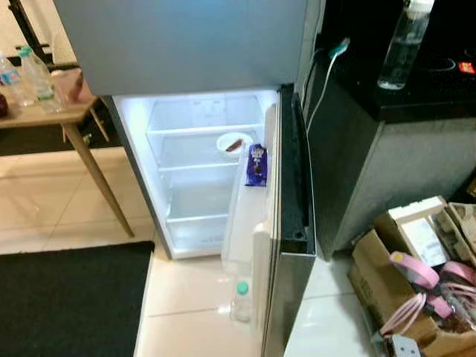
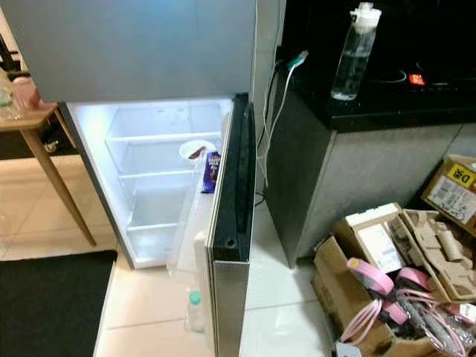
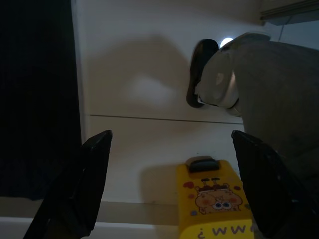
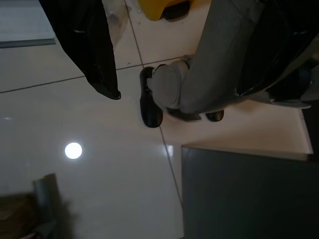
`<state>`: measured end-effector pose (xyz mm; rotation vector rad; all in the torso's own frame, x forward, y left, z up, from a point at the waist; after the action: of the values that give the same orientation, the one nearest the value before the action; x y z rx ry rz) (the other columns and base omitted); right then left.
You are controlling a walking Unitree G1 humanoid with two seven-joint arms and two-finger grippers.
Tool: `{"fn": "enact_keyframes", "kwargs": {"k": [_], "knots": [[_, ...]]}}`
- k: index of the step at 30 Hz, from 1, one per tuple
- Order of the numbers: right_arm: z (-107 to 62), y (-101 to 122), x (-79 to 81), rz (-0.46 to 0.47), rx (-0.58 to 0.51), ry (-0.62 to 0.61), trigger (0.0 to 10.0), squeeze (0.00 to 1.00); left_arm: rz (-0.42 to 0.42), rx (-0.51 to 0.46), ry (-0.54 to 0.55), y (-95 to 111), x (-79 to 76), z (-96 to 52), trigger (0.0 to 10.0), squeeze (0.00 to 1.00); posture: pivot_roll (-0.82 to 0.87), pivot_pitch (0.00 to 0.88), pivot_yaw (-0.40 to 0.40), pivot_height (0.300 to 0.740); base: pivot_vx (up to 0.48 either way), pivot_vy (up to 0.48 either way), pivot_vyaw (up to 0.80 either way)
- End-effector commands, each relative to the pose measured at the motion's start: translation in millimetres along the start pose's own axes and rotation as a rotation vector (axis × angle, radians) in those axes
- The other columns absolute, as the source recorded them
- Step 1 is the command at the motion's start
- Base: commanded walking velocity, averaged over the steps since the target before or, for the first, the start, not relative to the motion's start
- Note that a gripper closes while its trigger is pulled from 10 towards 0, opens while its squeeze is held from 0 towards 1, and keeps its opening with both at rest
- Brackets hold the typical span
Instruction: Restocking fridge
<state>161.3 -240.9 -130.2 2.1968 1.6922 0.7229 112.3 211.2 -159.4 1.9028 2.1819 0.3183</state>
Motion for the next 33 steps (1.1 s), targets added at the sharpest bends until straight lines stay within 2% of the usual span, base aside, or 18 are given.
{"fn": "enact_keyframes", "kwargs": {"k": [1,7,9,11,13,14,17,18,20,21,23,25,29,30,33], "knots": [[0.6,6,0.1,-0.008,-0.021,-0.004,10.0,0.0,0.002,-0.003,-0.001,2,-0.5,0.2,10.0,0.0,-0.05,0.025,-0.004,0.74,0.0,0.0,0.0],[2.4,27,0.0,-0.018,-0.09,-0.02,10.0,0.0,-0.001,-0.006,-0.003,3,-1.1,0.3,10.0,0.0,-0.06,0.027,-0.006,0.74,0.0,0.0,0.0],[2.9,45,-0.5,-0.019,-0.147,-0.034,10.0,0.0,-0.004,-0.009,-0.004,4,-1.3,0.4,10.0,0.0,-0.06,0.027,-0.006,0.74,0.0,0.0,0.0],[3.1,51,0.4,-0.017,-0.166,-0.034,10.0,0.0,-0.005,-0.01,-0.003,4,-1.0,0.3,10.0,0.0,-0.06,0.03,-0.005,0.74,0.0,0.0,0.0],[5.3,74,14.7,-0.023,-0.236,0.033,10.0,0.0,-0.006,-0.012,-0.003,5,-0.1,0.2,10.0,0.0,-0.06,0.034,-0.001,0.74,0.0,0.0,0.0],[5.3,74,14.7,-0.023,-0.236,0.033,10.0,0.0,-0.006,-0.012,-0.003,5,-0.1,0.2,10.0,0.0,-0.06,0.034,-0.001,0.74,0.0,0.0,0.0],[4.8,117,52.4,-0.056,-0.365,0.217,10.0,0.0,-0.003,-0.013,-0.003,5,1.0,0.0,10.0,0.0,-0.06,0.036,0.003,0.74,0.0,0.0,0.0],[4.8,117,52.4,-0.056,-0.365,0.217,10.0,0.0,-0.003,-0.013,-0.003,5,1.0,0.0,10.0,0.0,-0.06,0.036,0.003,0.74,0.0,0.0,0.0],[2.5,137,73.7,-0.107,-0.419,0.302,10.0,0.0,-0.001,-0.013,-0.004,6,1.2,0.0,10.0,0.0,-0.06,0.036,0.003,0.74,0.0,0.0,0.0],[2.5,137,73.7,-0.107,-0.419,0.302,10.0,0.0,-0.001,-0.013,-0.004,6,1.2,0.0,10.0,0.0,-0.06,0.036,0.003,0.74,0.0,0.0,0.0],[-0.6,154,89.6,-0.164,-0.465,0.351,10.0,0.0,-0.002,-0.016,-0.006,7,0.8,0.0,10.0,0.0,-0.05,0.038,0.002,0.74,0.0,0.0,0.0],[-2.7,162,100.7,-0.196,-0.486,0.392,10.0,0.0,-0.004,-0.017,-0.007,7,0.8,0.0,10.0,0.0,-0.05,0.04,0.003,0.74,0.0,0.0,0.39],[-4.2,165,111.0,-0.224,-0.494,0.436,10.0,0.0,-0.004,-0.015,-0.007,6,1.1,0.0,10.0,0.0,-0.05,0.04,0.003,0.74,0.0,0.0,0.77],[-6.0,166,120.5,-0.255,-0.503,0.475,10.0,0.0,-0.004,-0.013,-0.005,5,1.8,-0.2,10.0,0.0,-0.05,0.042,0.004,0.74,0.0,0.0,0.76],[-7.2,166,126.3,-0.274,-0.506,0.504,10.0,0.0,-0.003,-0.011,-0.005,5,2.3,-0.3,10.0,0.0,-0.05,0.04,0.003,0.74,0.0,0.0,0.76]]}}
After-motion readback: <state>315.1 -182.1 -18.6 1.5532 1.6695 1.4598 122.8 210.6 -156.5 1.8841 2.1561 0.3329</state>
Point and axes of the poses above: a point about 5 cm out from each wrist's last joint towards the gripper, its own z axis pointing out of the wrist towards the gripper, its own y axis along the axis of the wrist's last joint, x = y × z, the point moved 5 cm from there along z, pointing out of the wrist towards the gripper, and after that the axes turned 3 degrees about z, right-handed, at the moved point
